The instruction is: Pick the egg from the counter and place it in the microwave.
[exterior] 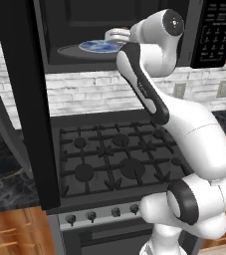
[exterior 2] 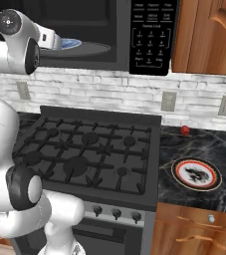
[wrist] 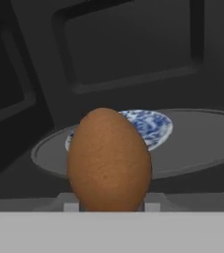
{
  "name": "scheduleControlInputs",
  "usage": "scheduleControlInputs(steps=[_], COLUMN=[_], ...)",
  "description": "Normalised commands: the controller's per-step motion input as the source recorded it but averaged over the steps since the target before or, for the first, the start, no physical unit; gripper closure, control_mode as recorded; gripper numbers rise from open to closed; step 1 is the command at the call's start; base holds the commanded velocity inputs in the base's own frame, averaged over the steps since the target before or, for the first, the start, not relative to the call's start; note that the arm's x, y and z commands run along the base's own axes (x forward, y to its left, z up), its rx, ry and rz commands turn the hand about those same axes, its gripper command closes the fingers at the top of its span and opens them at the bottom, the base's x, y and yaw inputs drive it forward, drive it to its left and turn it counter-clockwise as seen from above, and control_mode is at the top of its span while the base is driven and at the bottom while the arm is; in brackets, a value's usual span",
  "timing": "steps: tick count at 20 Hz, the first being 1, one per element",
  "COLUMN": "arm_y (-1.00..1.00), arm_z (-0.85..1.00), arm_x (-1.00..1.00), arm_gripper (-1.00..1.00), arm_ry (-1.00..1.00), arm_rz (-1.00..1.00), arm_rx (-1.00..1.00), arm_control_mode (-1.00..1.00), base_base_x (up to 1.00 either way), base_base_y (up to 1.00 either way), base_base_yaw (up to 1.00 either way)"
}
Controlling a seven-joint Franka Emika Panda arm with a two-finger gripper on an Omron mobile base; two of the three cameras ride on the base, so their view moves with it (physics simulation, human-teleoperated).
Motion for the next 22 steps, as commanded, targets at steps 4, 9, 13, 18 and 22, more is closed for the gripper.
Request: scheduleControlInputs(steps=[4,9,13,18,22], arm_y=[0.28,0.33,0.11,0.01,0.00], arm_z=[-0.03,-0.19,-0.12,-0.20,-0.09], arm_x=[0.87,0.56,0.30,0.63,0.84], arm_gripper=[1.00,1.00,1.00,1.00,1.00], arm_ry=[0.00,0.00,0.00,0.01,0.01], arm_rz=[0.00,0.00,0.00,0.00,0.00], arm_rx=[0.00,0.00,0.00,0.00,-0.01], arm_control_mode=[-1.00,-1.00,-1.00,-1.00,-1.00], base_base_x=[0.00,0.00,0.00,0.00,0.00], base_base_y=[0.00,0.00,0.00,0.00,0.00], base_base_yaw=[0.00,0.00,0.00,0.00,0.00])
